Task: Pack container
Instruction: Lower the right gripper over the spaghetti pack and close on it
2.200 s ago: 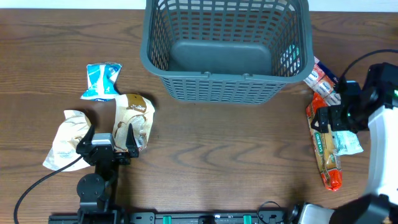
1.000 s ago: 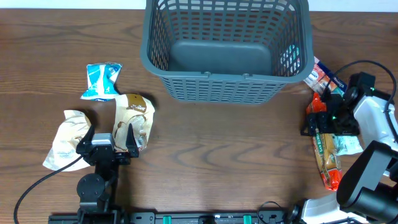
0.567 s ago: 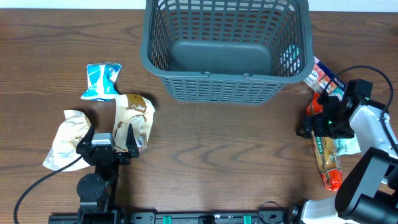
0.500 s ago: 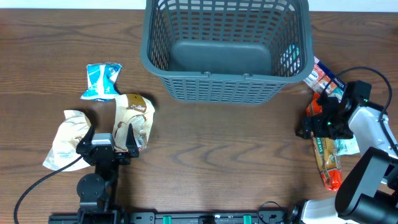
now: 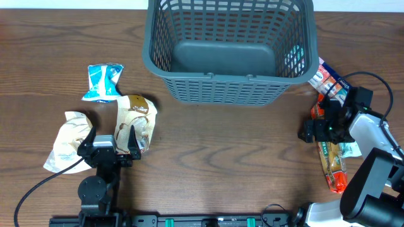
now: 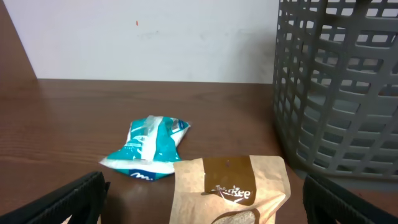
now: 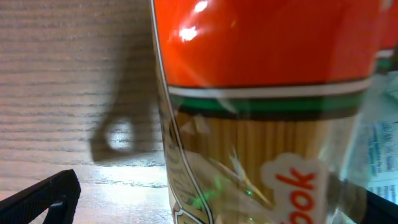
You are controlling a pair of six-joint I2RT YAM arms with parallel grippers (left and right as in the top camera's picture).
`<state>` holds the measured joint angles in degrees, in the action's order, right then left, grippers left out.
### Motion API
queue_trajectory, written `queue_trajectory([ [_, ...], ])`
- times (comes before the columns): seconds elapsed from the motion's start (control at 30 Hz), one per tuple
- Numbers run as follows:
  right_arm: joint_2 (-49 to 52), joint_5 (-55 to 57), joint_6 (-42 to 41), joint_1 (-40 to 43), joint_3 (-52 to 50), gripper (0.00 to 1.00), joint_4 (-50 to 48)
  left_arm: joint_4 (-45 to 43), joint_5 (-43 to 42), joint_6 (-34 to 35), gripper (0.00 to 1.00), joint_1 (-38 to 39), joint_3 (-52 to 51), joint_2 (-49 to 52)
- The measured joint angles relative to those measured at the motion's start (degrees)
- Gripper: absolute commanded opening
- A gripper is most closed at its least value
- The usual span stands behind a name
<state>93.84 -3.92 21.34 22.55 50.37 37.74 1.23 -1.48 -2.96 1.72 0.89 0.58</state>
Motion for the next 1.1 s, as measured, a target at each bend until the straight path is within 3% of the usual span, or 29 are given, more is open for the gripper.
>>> queue_trajectory([
  [0.4,0.00,4.96,0.17,0.28,-2.10,0.89,-2.75,0.00,0.00,0.00,0.99,0.00,0.00,0.00],
  [0.83,-0.63,5.42,-0.11,1.92,-2.95,0.87,-3.58,0.00,0.00,0.00,0.99,0.00,0.02,0.00],
  [1.03,-0.63,4.92,-1.42,2.05,-3.21,0.58,-4.07,0.02,0.00,0.00,0.99,0.00,0.02,0.00],
  [1.1,-0.63,4.79,-1.40,2.08,-3.28,0.54,-4.31,0.00,0.00,0.00,0.99,0.00,0.02,0.00],
])
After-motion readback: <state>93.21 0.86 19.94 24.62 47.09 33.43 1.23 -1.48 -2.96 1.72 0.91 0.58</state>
